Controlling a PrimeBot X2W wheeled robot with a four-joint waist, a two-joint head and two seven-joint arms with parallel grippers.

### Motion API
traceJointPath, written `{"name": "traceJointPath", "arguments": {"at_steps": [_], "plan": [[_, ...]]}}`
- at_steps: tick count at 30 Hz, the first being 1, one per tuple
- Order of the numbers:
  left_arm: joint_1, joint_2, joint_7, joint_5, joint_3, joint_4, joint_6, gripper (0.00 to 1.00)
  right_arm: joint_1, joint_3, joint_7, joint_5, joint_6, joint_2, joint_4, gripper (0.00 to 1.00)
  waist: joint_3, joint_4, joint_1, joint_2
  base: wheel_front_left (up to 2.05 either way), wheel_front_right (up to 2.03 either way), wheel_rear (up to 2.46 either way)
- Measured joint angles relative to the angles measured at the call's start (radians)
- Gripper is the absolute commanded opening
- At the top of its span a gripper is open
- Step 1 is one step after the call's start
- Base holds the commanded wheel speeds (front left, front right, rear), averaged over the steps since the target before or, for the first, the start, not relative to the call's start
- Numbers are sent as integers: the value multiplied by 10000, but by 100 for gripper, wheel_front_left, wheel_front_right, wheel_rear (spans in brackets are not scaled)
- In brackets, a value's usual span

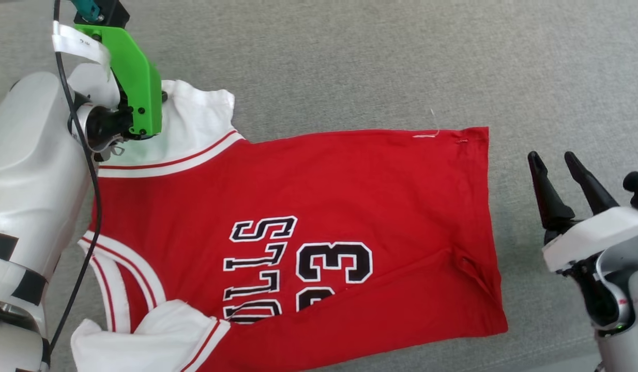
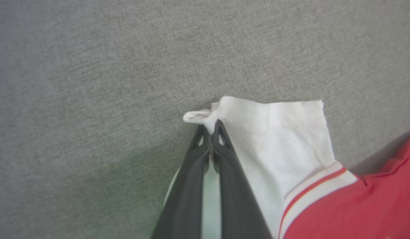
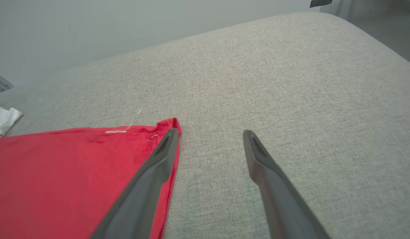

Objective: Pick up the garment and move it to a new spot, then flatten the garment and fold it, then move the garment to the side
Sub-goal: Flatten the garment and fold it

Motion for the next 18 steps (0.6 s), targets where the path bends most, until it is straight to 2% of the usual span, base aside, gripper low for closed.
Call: {"name": "traceJointPath", "arguments": {"at_steps": [4, 10, 18], "plan": [[53, -31, -261, -69, 29, -234, -12, 0, -590, 276, 1122, 487, 0, -721, 802, 100, -219, 344, 0, 1, 0, 0, 0], [78, -23, -479, -96, 12, -920, -38, 0, -1601, 1087, 3001, 1154, 0, -1473, 1716, 100, -418, 937, 1, 0, 0, 0, 0], [216, -19, -683, -115, -98, -1916, -42, 0, -2885, 1893, 5191, 1241, 2, -1860, 2575, 100, -353, 1654, 0, 0, 0, 0, 0]]}}
